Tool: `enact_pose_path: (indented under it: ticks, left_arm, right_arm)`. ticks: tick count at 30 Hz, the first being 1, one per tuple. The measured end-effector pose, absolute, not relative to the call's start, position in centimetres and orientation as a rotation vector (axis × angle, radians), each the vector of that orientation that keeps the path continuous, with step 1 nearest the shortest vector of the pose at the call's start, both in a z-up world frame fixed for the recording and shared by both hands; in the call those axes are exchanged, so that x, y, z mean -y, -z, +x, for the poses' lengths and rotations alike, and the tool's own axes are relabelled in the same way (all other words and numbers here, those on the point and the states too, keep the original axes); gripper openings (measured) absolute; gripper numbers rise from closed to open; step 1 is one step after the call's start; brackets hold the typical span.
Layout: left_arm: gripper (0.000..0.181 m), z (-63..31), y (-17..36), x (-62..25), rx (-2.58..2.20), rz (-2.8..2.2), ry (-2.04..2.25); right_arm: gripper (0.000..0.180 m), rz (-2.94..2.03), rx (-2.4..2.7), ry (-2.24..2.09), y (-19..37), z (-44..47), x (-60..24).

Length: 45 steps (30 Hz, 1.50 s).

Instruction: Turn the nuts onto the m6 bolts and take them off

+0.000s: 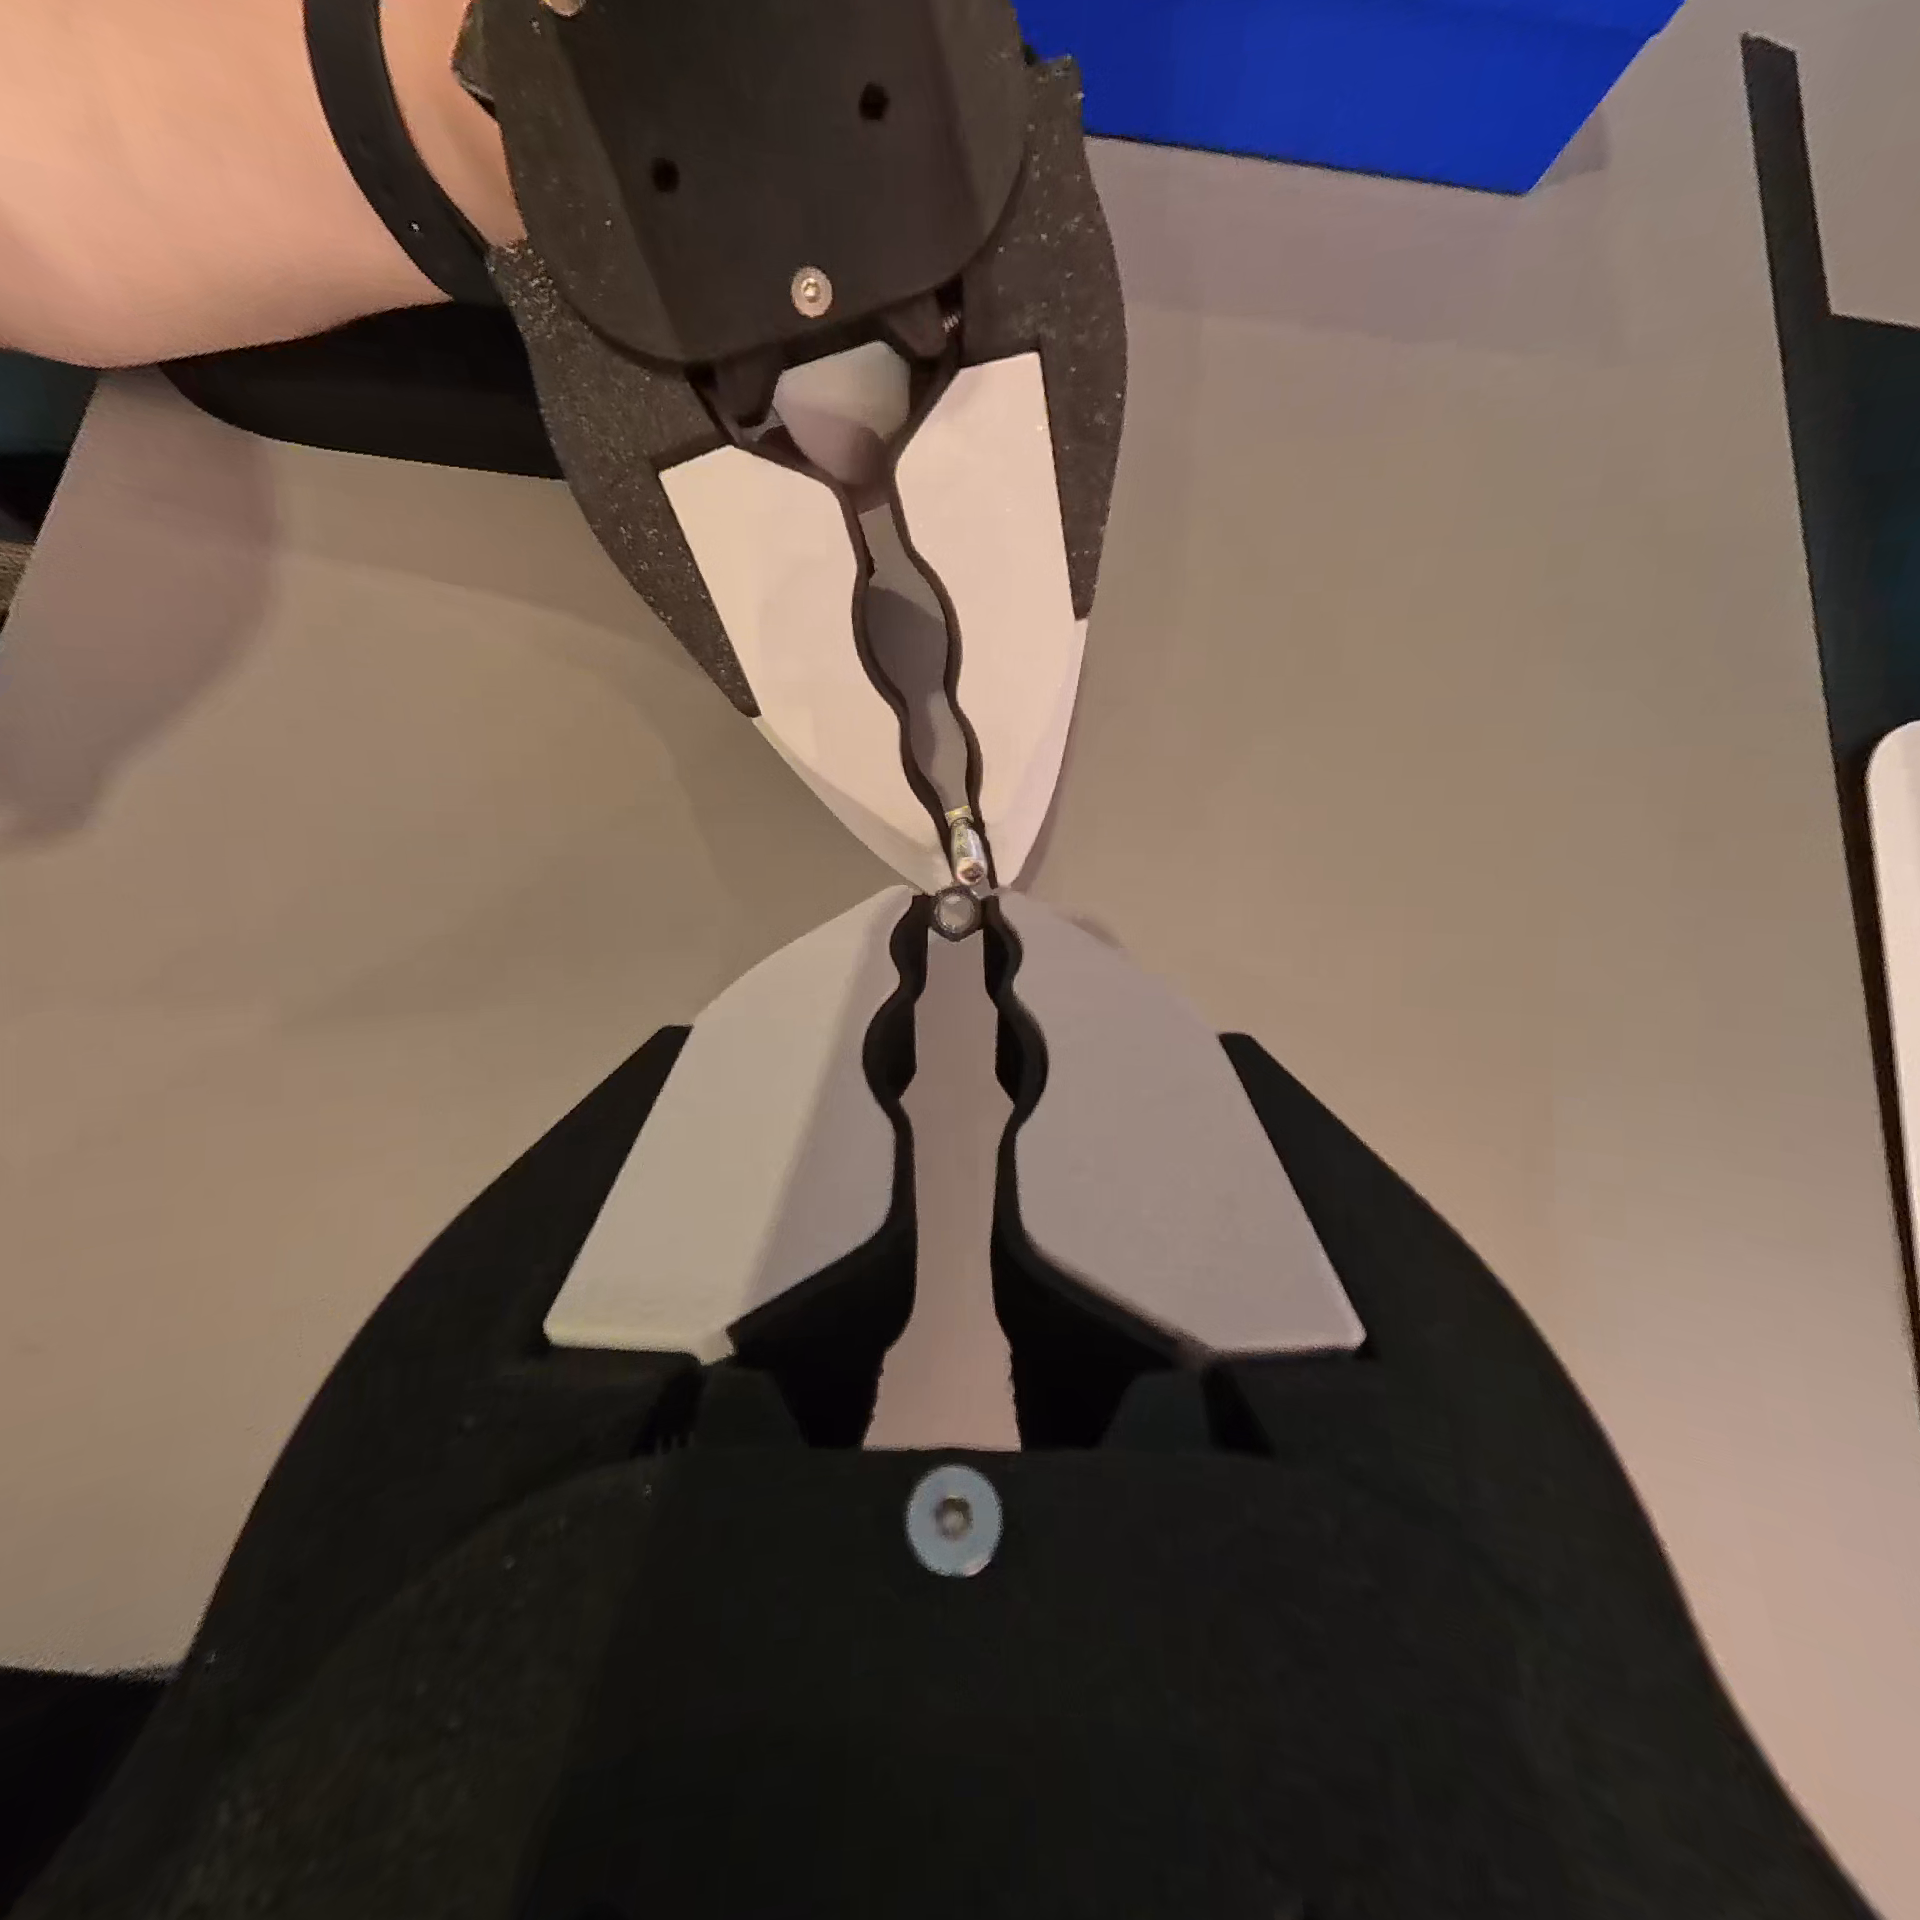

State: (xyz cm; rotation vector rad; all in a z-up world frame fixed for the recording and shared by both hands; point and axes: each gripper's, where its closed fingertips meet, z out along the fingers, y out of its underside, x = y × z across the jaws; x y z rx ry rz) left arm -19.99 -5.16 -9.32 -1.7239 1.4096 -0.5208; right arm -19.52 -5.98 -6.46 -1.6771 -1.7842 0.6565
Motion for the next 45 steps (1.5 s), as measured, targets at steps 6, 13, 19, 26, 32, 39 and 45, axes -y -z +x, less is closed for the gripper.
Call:
enact_pose_path:
  ticks: [6, 13, 19, 26, 32, 39, 45]
  left_arm:
    - [0.005, -20.3, 9.8, 5.0, -1.426, -1.735, 0.49]
    - [0.005, -19.9, 10.1, 5.5, -1.467, -1.718, 0.47]
    - [0.005, -19.7, 10.2, 5.8, -1.491, -1.711, 0.473]
    - [0.005, -19.4, 10.2, 6.3, -1.513, -1.691, 0.497]
    - [0.005, -19.6, 9.8, 5.6, -1.457, -1.702, 0.474]
    - [0.005, -21.7, 10.8, 2.7, -1.306, -1.866, 0.332]
    - [0.005, -22.7, 10.9, 1.1, -1.18, -1.933, 0.241]
  right_arm:
    - [0.01, -1.641, 1.767, -0.636, 5.7, -19.3, 5.8]
    - [0.01, -1.62, 1.793, -0.64, 5.9, -19.4, 6.1]
    - [0.01, -1.629, 1.835, -0.606, 6.4, -19.2, 6.4]
    - [0.01, -1.597, 1.884, -0.611, 6.6, -19.3, 7.1]
    - [0.01, -1.623, 1.811, -0.62, 6.1, -19.5, 6.4]
    - [0.01, -1.889, 1.481, -0.782, 7.1, -21.2, 3.3]
    - [0.009, -2.03, 1.175, -0.934, 7.2, -22.2, 1.6]
